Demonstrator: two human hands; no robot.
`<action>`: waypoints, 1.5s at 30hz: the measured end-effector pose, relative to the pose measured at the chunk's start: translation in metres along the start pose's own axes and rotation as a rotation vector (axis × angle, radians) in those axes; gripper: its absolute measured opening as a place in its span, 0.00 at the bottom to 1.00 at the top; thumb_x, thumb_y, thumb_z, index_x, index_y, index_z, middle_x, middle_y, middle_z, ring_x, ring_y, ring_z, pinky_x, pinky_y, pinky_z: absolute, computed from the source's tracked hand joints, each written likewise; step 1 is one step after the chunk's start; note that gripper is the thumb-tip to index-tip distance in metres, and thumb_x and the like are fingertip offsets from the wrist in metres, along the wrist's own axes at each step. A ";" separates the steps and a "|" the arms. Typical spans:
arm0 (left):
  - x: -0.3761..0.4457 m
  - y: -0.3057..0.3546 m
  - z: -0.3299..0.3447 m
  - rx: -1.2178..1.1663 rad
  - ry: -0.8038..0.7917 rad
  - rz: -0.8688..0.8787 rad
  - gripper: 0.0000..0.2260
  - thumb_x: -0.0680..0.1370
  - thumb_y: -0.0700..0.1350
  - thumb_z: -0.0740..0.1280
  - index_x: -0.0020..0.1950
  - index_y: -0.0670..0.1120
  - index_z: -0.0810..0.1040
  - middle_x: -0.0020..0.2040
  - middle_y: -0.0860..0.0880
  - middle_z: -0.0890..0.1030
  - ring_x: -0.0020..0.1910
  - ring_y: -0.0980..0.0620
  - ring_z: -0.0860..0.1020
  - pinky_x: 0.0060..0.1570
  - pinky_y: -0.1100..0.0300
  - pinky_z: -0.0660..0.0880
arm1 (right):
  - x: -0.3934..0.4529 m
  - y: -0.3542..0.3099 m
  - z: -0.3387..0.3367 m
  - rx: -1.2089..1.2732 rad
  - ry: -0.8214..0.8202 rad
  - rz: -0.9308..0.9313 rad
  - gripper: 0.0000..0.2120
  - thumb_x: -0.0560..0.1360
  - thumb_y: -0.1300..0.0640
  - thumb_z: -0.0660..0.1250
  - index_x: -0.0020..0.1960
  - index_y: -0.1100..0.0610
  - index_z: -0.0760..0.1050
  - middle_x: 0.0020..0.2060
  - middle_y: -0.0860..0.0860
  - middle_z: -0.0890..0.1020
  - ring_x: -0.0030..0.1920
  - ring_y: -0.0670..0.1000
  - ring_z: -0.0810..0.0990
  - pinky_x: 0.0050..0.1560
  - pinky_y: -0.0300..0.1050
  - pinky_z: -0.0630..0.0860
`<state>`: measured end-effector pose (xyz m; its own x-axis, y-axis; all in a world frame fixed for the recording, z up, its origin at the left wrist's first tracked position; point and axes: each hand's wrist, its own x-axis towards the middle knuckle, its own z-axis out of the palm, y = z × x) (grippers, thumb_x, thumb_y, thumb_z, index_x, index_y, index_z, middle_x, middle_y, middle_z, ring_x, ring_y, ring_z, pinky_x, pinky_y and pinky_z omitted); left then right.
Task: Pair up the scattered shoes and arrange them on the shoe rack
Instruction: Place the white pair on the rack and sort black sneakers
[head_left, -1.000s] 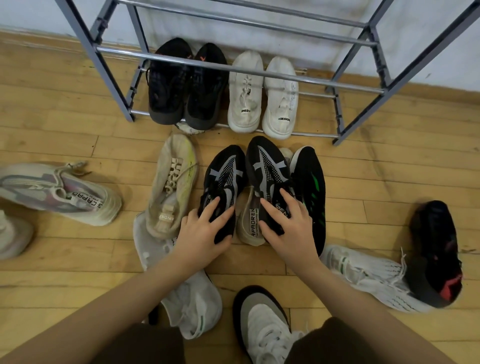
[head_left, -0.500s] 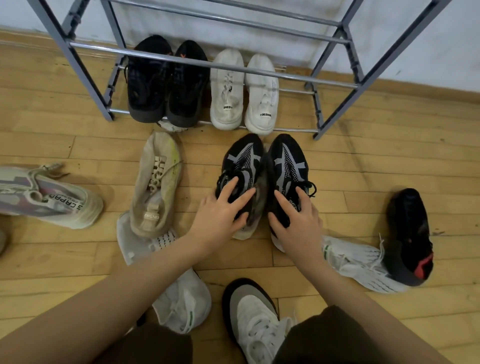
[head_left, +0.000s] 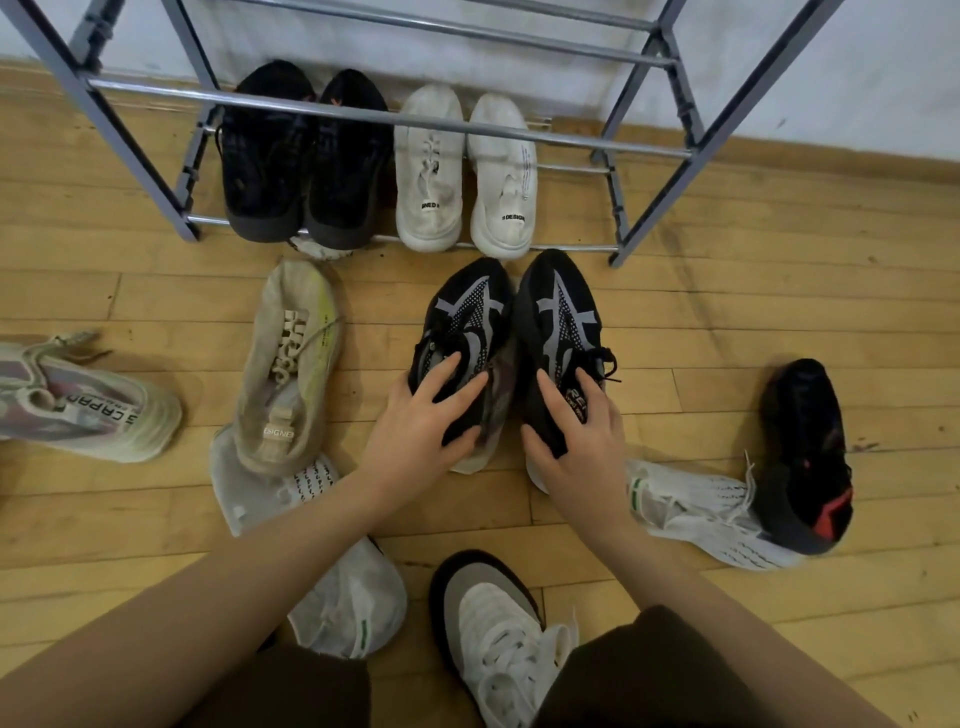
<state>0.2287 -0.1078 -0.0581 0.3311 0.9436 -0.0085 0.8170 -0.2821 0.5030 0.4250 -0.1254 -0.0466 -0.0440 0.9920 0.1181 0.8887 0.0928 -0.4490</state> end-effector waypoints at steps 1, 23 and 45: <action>-0.002 0.002 -0.003 -0.010 0.024 0.011 0.25 0.75 0.57 0.55 0.71 0.52 0.66 0.72 0.44 0.64 0.62 0.32 0.68 0.55 0.40 0.74 | 0.000 -0.004 -0.002 -0.013 0.030 0.000 0.25 0.74 0.44 0.59 0.70 0.47 0.67 0.68 0.60 0.67 0.66 0.65 0.67 0.58 0.65 0.72; 0.026 0.026 -0.158 0.155 0.515 0.158 0.21 0.72 0.49 0.69 0.65 0.50 0.75 0.68 0.45 0.72 0.57 0.29 0.71 0.51 0.37 0.74 | 0.058 -0.100 -0.087 0.013 0.274 -0.178 0.25 0.74 0.44 0.61 0.70 0.47 0.68 0.71 0.57 0.65 0.65 0.64 0.67 0.60 0.59 0.69; 0.109 -0.126 -0.241 0.173 0.546 -0.136 0.21 0.73 0.45 0.70 0.66 0.48 0.74 0.66 0.41 0.72 0.57 0.28 0.69 0.52 0.38 0.73 | 0.254 -0.228 -0.008 0.000 0.119 -0.315 0.23 0.74 0.43 0.64 0.68 0.42 0.68 0.72 0.51 0.65 0.67 0.61 0.66 0.63 0.60 0.67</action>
<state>0.0478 0.0724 0.0858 -0.0355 0.9132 0.4061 0.9155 -0.1332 0.3796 0.2147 0.1049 0.0931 -0.2627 0.8977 0.3539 0.8398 0.3933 -0.3743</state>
